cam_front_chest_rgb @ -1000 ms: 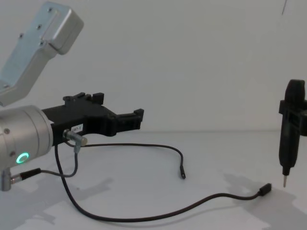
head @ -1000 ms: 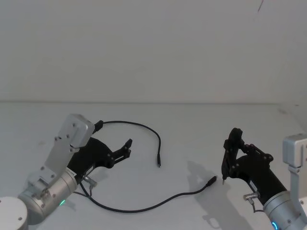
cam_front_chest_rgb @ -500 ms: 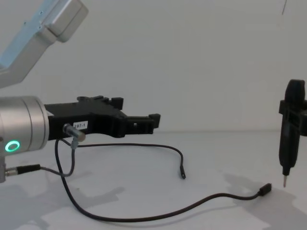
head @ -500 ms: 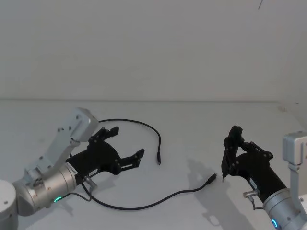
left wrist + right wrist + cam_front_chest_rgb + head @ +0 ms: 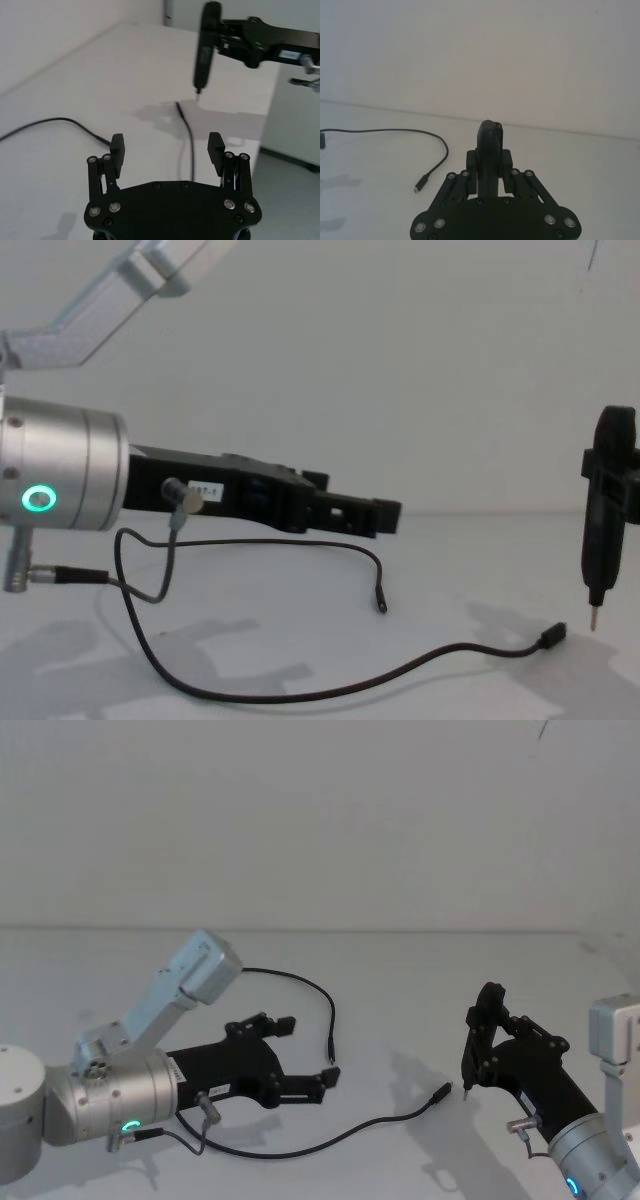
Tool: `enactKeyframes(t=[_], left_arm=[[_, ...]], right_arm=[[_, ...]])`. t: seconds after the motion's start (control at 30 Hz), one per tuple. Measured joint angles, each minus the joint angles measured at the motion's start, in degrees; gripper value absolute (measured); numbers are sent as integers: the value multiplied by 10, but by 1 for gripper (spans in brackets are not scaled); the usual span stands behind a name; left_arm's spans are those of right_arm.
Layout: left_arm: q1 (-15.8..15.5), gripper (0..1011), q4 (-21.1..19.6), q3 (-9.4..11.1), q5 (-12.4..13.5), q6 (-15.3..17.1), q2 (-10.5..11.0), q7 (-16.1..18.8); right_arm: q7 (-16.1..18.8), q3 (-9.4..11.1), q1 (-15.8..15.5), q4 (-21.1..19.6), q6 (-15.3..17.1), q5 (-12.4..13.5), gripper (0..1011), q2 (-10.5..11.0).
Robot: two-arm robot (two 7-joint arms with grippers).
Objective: Pick up the data cable with the one hand.
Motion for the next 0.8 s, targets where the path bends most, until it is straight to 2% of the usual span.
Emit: enactKeyframes(t=[0.07,0.1,0.3,0.43,0.53,0.8], left_arm=[[-12,1001,1,8,-6,23,-1,-11],[-12,1001,1,8,-6,23,-1,-11],[-49,1001,7,39,-11,89,-6,-29],[-63,1001,10,54,-8,108,-9,-31],[-79,1001,14,74,3,126,-12,-32],[-99,1001,24,104,24,144,-22,-23]], right_arm=[[0,0,0,0,0,0,279,0],[0,0,0,0,0,0,279,0],[0,0,0,0,0,0,279,0],[0,0,0,0,0,0,279,0],[0,0,0,0,0,0,279,0],[0,0,0,0,0,0,279,0]])
